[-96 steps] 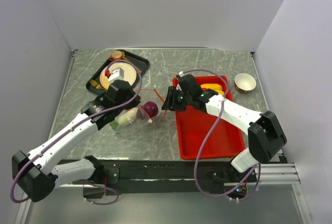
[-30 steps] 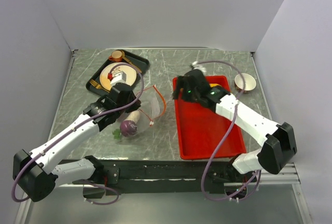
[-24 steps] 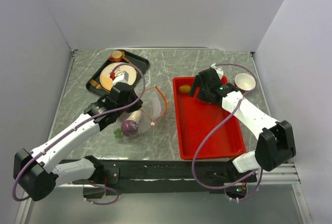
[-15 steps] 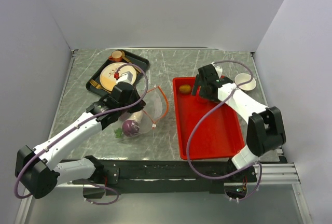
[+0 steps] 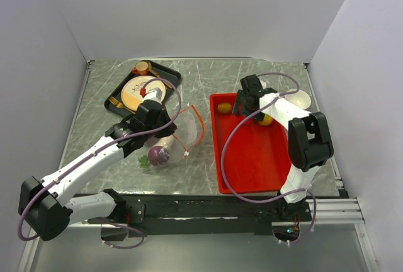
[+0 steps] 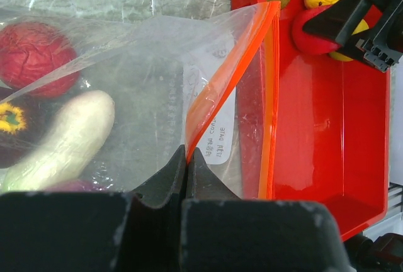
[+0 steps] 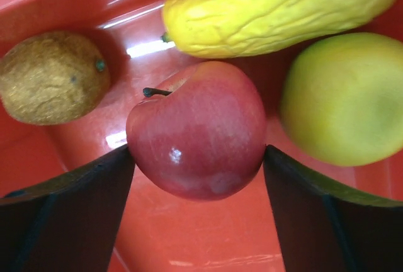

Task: Place the food in the zip-top bag and seal the zipper
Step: Pick up the fake fruit from the bin.

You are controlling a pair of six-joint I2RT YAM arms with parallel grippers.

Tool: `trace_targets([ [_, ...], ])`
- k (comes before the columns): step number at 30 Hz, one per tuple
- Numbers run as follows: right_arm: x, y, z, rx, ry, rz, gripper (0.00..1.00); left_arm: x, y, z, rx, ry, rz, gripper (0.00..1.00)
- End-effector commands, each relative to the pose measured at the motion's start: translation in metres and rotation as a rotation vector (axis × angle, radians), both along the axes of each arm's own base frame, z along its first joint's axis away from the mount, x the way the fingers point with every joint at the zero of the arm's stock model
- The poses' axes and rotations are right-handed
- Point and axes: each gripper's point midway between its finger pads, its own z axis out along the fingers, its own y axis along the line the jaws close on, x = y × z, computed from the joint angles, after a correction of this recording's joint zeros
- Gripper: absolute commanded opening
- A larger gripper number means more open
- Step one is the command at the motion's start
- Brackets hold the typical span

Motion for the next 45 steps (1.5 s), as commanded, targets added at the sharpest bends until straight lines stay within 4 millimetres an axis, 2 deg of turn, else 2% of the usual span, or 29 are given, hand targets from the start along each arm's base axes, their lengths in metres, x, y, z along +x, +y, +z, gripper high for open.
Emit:
trace_targets([
  [1,0.015,0.009,0.017,0.043,-0.073,0.021,0.75,0.003,-0.002,0.004,-0.002,-0.014,-0.007,0.01],
  [3,0.013,0.009,0.019,0.042,-0.077,0.023,0.66,0.004,-0.003,0.004,-0.001,-0.014,-0.011,0.01],
  [4,0.010,0.008,0.018,0.044,-0.076,0.021,0.56,0.004,-0.003,0.005,0.002,-0.014,-0.013,0.01],
  [5,0.009,0.008,0.024,0.051,-0.091,0.025,0.51,0.005,-0.003,0.005,0.006,-0.015,-0.014,0.01],
  [7,0.003,0.010,0.031,0.076,-0.107,0.030,0.44,0.005,-0.003,0.005,0.015,-0.015,-0.013,0.01],
  [10,-0.009,0.016,0.041,0.132,-0.126,0.035,0.38,0.006,-0.001,0.003,0.029,-0.011,-0.009,0.01],
  [15,-0.034,0.032,0.061,0.264,-0.174,0.072,0.36,0.007,-0.003,0.002,0.021,-0.007,-0.011,0.01],
  [16,-0.037,0.035,0.074,0.300,-0.204,0.082,0.36,0.008,-0.005,0.003,0.015,-0.011,-0.015,0.01],
  [17,-0.044,0.046,0.081,0.350,-0.204,0.126,0.36,0.008,-0.006,0.002,0.014,-0.009,-0.016,0.01],
  [20,-0.056,0.058,0.103,0.398,-0.234,0.179,0.36,0.011,-0.009,0.002,0.012,-0.008,-0.020,0.01],
  [24,-0.073,0.089,0.144,0.476,-0.303,0.306,0.37,0.016,-0.011,0.006,0.014,-0.016,-0.017,0.01],
  [27,-0.077,0.109,0.170,0.496,-0.343,0.385,0.39,0.018,-0.013,0.012,0.003,-0.025,-0.019,0.01],
  [31,-0.091,0.145,0.189,0.511,-0.350,0.503,0.40,0.019,-0.014,0.024,-0.005,-0.048,-0.023,0.01],
  [35,-0.101,0.176,0.197,0.548,-0.355,0.583,0.40,0.019,-0.015,0.031,-0.012,-0.058,-0.031,0.01],
  [38,-0.104,0.192,0.193,0.557,-0.331,0.610,0.40,0.018,-0.015,0.032,-0.009,-0.052,-0.036,0.01],
  [41,-0.106,0.203,0.182,0.542,-0.294,0.630,0.40,0.016,-0.013,0.032,-0.009,-0.053,-0.029,0.01],
  [45,-0.104,0.211,0.156,0.432,-0.252,0.642,0.41,0.012,-0.013,0.036,-0.040,-0.064,-0.031,0.01],
])
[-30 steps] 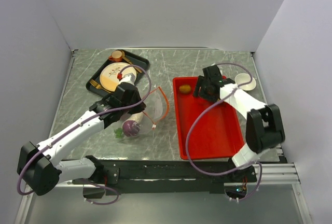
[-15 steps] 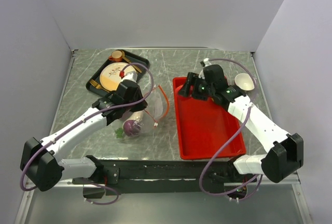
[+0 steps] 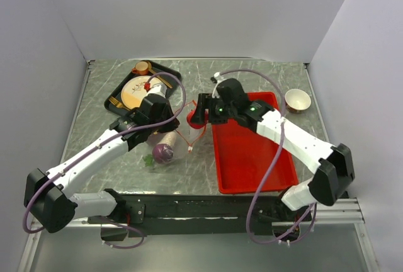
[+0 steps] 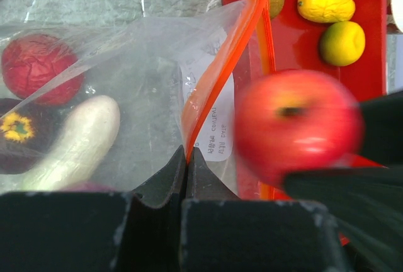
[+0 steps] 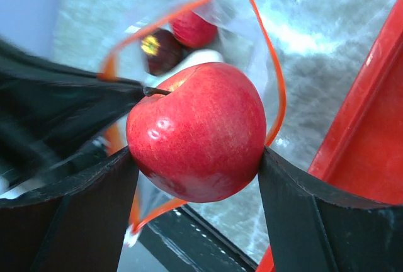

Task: Place the food in the zip-top bag and seal the zipper
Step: Pick up the fake fruit from the bin, then place the fake fruit in the zipper food storage bag.

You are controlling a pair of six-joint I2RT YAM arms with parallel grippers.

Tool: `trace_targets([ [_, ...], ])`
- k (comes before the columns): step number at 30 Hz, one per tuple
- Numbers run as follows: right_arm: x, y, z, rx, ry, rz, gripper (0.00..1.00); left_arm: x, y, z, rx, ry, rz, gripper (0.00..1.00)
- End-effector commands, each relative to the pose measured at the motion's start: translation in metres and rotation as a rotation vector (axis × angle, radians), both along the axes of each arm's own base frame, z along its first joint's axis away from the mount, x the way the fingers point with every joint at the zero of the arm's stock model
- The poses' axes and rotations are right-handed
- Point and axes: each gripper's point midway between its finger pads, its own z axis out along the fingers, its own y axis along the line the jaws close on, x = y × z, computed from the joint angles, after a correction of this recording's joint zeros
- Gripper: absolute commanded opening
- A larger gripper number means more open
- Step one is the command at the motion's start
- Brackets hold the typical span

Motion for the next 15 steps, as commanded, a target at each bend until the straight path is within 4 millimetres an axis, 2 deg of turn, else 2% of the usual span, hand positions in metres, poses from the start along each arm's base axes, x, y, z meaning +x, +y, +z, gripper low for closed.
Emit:
trace_targets([
  [1,0.006,0.014,0.000,-0.076,-0.053,0.017,0.41,-0.002,-0.003,0.028,-0.067,-0.060,-0.014,0.01],
  [4,0.004,0.020,-0.002,-0.074,-0.058,0.029,0.43,-0.002,-0.002,0.031,-0.073,-0.066,-0.009,0.01],
  [5,0.003,0.021,-0.002,-0.072,-0.058,0.027,0.47,-0.002,-0.002,0.032,-0.074,-0.071,-0.009,0.01],
  [7,0.003,0.023,0.003,-0.050,-0.070,0.026,0.58,-0.001,-0.001,0.032,-0.068,-0.073,-0.006,0.01],
  [8,0.004,0.023,0.005,-0.041,-0.076,0.024,0.69,-0.001,-0.001,0.033,-0.064,-0.076,-0.007,0.01],
  [10,0.004,0.022,0.011,-0.031,-0.094,0.011,0.78,-0.001,0.003,0.030,-0.045,-0.070,0.005,0.01],
  [11,0.006,0.020,0.011,-0.032,-0.101,-0.003,0.90,-0.001,0.005,0.030,-0.038,-0.072,0.012,0.01],
  [13,0.009,0.012,0.018,-0.039,-0.131,-0.045,0.99,-0.001,0.009,0.030,-0.028,-0.074,0.026,0.01],
  [15,0.011,0.004,0.027,-0.035,-0.158,-0.080,1.00,-0.002,0.011,0.031,-0.026,-0.079,0.030,0.01],
])
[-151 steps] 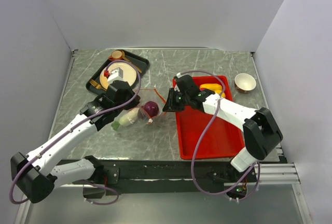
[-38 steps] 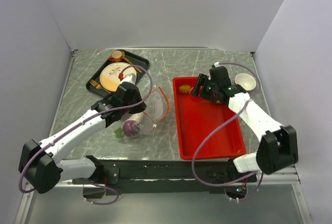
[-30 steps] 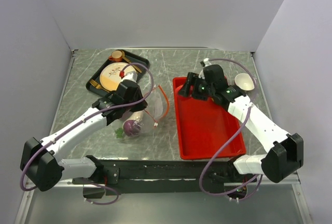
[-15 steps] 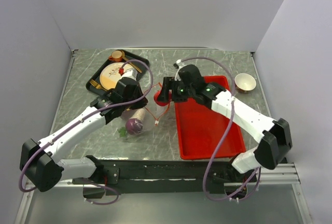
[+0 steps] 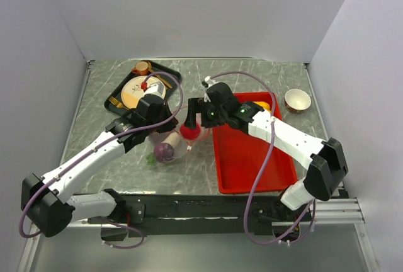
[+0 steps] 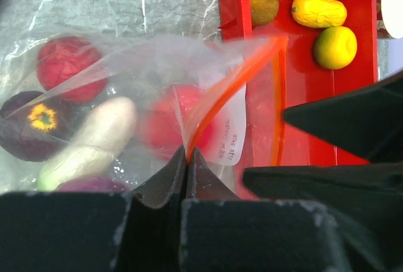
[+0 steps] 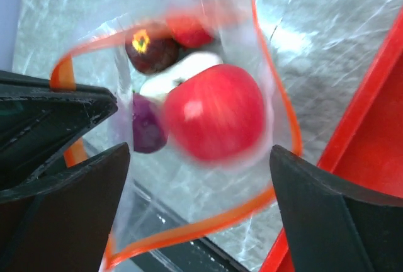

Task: Place the food in the zip-top bag and seal the zipper
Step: Place the fake fruit in the zipper food storage bag, then pick up the fake fruit from the bin.

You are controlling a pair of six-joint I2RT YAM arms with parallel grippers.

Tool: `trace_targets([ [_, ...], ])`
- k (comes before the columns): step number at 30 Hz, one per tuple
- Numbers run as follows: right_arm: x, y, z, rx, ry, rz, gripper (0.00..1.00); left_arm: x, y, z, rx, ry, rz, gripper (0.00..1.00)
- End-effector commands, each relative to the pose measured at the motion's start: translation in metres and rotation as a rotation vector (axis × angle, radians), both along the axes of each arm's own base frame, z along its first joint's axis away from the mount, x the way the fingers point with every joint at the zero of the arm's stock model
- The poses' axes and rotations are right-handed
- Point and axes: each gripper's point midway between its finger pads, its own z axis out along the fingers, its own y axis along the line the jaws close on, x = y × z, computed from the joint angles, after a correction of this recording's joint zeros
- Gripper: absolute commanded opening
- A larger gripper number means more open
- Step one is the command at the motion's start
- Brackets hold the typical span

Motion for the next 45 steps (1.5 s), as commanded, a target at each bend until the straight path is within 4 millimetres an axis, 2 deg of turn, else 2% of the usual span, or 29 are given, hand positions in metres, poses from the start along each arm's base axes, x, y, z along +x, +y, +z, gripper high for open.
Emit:
trace_targets([
  [1,0.018,-0.020,0.051,0.043,-0.169,-0.133,1.00,0.002,0.006,0.020,-0.014,-0.056,0.022,0.01],
  [4,0.025,-0.044,0.056,-0.022,-0.197,-0.240,1.00,0.002,0.006,0.021,-0.020,-0.063,0.018,0.01],
  [5,0.032,-0.065,0.057,-0.061,-0.219,-0.332,1.00,0.001,0.006,0.020,-0.020,-0.060,0.018,0.01],
  [6,0.035,-0.075,0.058,-0.074,-0.226,-0.375,1.00,0.001,0.005,0.020,-0.019,-0.059,0.016,0.01],
  [7,0.036,-0.087,0.051,-0.098,-0.219,-0.416,1.00,0.001,0.005,0.020,-0.018,-0.059,0.014,0.01],
  [8,0.044,-0.110,0.049,-0.116,-0.212,-0.497,1.00,0.000,0.005,0.020,-0.021,-0.057,0.012,0.01],
  [9,0.046,-0.120,0.044,-0.128,-0.196,-0.524,1.00,0.000,0.005,0.020,-0.022,-0.056,0.010,0.01],
  [10,0.049,-0.135,0.033,-0.152,-0.167,-0.558,1.00,-0.001,0.005,0.019,-0.023,-0.056,0.009,0.01],
  [11,0.053,-0.157,0.020,-0.186,-0.116,-0.611,1.00,-0.001,0.004,0.019,-0.026,-0.054,0.005,0.01],
  [15,0.058,-0.202,-0.018,-0.325,-0.030,-0.685,1.00,-0.002,0.002,0.018,-0.030,-0.050,-0.005,0.01],
  [20,0.063,-0.240,-0.059,-0.460,0.060,-0.776,1.00,-0.002,-0.001,0.016,-0.035,-0.040,-0.010,0.01],
  [22,0.066,-0.256,-0.067,-0.498,0.076,-0.859,1.00,-0.002,-0.001,0.016,-0.033,-0.039,-0.014,0.01],
  [29,0.082,-0.275,-0.076,-0.495,0.100,-0.992,1.00,-0.002,0.002,0.017,-0.019,-0.034,-0.007,0.01],
  [34,0.100,-0.283,-0.081,-0.555,0.093,-1.010,1.00,-0.003,0.002,0.015,-0.020,-0.028,-0.005,0.01],
  [45,0.112,-0.303,-0.103,-0.594,0.105,-1.020,1.00,0.000,0.001,0.014,-0.013,-0.030,-0.003,0.01],
])
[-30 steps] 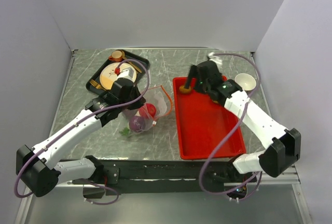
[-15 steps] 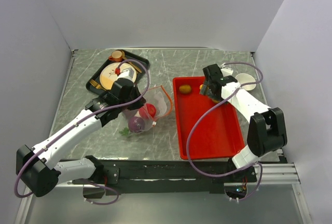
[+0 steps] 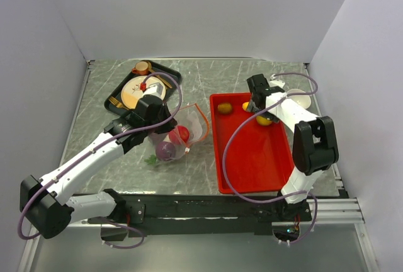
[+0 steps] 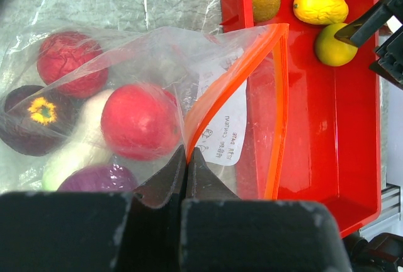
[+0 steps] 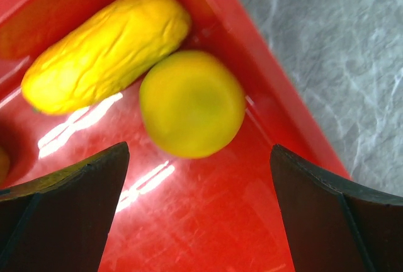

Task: Place the food in the zip-top bag and seal the zipper
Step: Pick up the fake fruit from the bin.

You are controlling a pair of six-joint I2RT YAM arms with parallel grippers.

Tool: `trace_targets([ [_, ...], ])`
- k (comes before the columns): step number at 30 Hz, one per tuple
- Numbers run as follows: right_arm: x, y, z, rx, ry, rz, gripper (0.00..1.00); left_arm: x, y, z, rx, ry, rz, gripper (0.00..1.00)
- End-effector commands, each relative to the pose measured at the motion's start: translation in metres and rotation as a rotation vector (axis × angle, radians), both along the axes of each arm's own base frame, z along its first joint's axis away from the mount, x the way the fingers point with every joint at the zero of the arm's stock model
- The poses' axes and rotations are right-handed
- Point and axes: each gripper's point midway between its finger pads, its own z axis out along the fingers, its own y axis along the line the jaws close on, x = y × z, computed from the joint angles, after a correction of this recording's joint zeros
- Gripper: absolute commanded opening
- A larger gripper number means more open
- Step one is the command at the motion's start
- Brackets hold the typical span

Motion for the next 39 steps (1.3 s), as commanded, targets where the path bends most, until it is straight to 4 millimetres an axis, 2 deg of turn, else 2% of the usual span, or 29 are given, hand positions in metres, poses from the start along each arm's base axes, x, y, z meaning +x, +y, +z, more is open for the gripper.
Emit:
trace_targets([
  [1,0.013,-0.011,0.002,-0.025,-0.042,-0.012,1.00,0.004,-0.002,0.013,-0.016,-0.033,-0.001,0.01],
  [17,0.015,-0.006,-0.023,0.007,0.004,0.031,0.97,-0.001,0.003,0.008,-0.014,-0.027,0.011,0.01],
  [22,0.012,-0.002,-0.027,0.032,0.001,0.044,0.86,-0.002,0.003,0.005,-0.014,-0.018,0.008,0.01],
  [24,0.011,-0.002,-0.028,0.033,0.004,0.044,0.77,-0.001,0.002,0.005,-0.015,-0.019,0.006,0.01],
  [27,0.010,-0.002,-0.031,0.039,0.002,0.042,0.75,-0.001,0.003,0.006,-0.012,-0.022,0.007,0.01],
  [32,0.010,0.003,-0.028,0.059,-0.023,0.061,0.79,-0.002,0.004,0.005,-0.011,-0.023,0.009,0.01],
  [35,0.012,0.002,-0.020,0.062,-0.048,0.067,0.90,-0.002,0.003,0.003,-0.014,-0.019,0.007,0.01],
  [36,0.013,0.001,-0.015,0.057,-0.066,0.060,0.98,-0.002,0.003,0.003,-0.013,-0.018,0.005,0.01],
  [39,0.016,-0.002,-0.007,0.038,-0.091,0.053,1.00,-0.002,0.002,0.002,-0.015,-0.018,0.005,0.01],
])
